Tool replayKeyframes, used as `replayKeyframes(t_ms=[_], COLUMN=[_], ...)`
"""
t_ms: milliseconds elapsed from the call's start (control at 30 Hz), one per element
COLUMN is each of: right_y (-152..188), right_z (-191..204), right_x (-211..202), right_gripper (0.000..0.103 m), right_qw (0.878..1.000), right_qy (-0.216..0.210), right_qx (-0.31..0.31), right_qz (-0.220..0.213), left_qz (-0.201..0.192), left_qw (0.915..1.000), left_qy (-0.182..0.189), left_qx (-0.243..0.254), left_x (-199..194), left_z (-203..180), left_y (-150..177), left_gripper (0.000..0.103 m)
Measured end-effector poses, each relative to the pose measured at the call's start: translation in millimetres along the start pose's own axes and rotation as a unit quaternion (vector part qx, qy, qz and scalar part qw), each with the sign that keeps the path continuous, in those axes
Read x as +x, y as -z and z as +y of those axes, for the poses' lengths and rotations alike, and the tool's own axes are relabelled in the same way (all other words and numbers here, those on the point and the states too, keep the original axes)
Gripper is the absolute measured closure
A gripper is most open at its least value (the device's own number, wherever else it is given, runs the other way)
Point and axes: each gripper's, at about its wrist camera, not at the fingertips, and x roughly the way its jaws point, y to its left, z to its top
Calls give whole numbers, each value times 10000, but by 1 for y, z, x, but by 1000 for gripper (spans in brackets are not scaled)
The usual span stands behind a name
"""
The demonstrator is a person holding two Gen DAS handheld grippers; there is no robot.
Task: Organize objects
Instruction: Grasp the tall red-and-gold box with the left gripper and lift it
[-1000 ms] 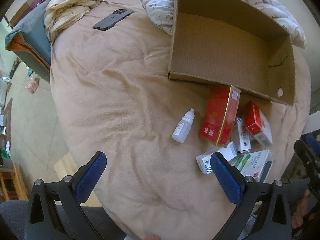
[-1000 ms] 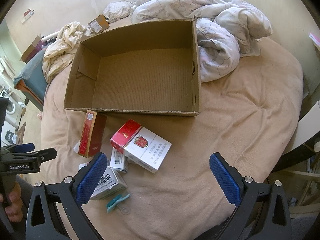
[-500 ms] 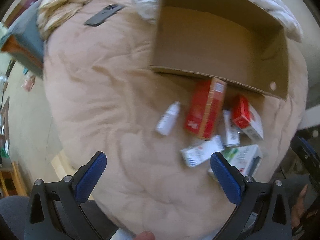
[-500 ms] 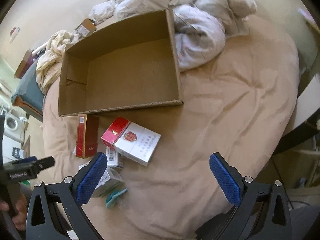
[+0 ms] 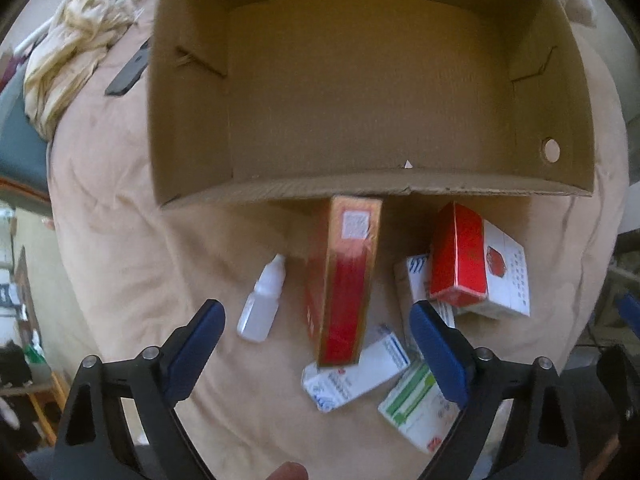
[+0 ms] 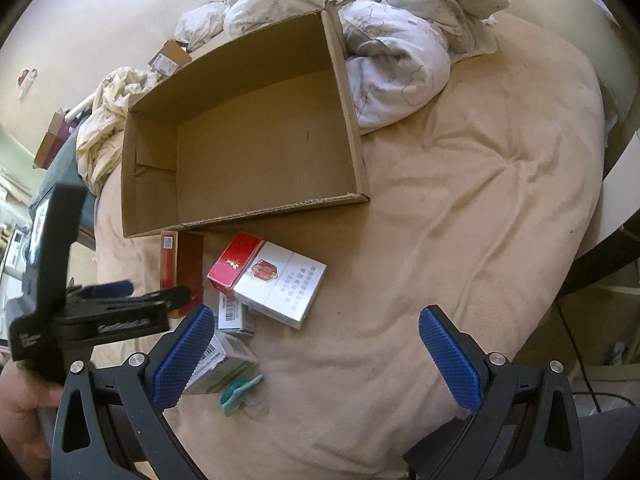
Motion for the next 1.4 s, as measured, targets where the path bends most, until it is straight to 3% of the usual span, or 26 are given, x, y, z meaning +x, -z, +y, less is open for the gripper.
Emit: replayKeyframes(t_ms=[100,200,300,367,467,833,933,1000,1067,1200,1300,1400], right_y=[0,0,0,0,1,0,0,0,4,17,26,33], right_z=[1,2,2,4,5,2,2,8,21,54,77,94], right_x=[0,-1,-1,-1,0,7,5,4,5,13,24,44], right_gripper=[0,0,0,0,0,0,0,0,0,0,0,0], right_qw=[10000,10000,10000,10000,9999,9998,10000,9993,9966,9887,9831,9786], right_qy=[-9,-15,-1,13,61,176,6,-341,-683,-850,-719,-311], right_qx=[-40,-39,-33,-60,-101,-62,-56,-148,-415,-1169,-1588,-1862], right_qz=[-10,-30,-24,-23,-13,59,66,79,185,392,566,815], left_qz=[18,119,235,229,211,20,-42,-74,-72,-34,-104,-138], left_qw=[9999,9997,9995,9994,9993,9996,9996,9997,9998,9999,9998,9995], left_qy=[-89,-146,-163,-167,-140,-36,49,83,122,164,153,262], left_qx=[104,129,124,198,284,296,266,225,154,40,-65,-134], left_x=[7,16,23,25,25,-3,-15,-21,-25,-27,-27,-25], left_z=[-6,-9,-9,-11,-12,5,19,36,52,85,95,100], left_y=[-7,-13,-17,-19,-20,-13,-6,4,12,34,38,40], left_gripper=[12,20,37,65,82,83,83,83,83,83,83,83])
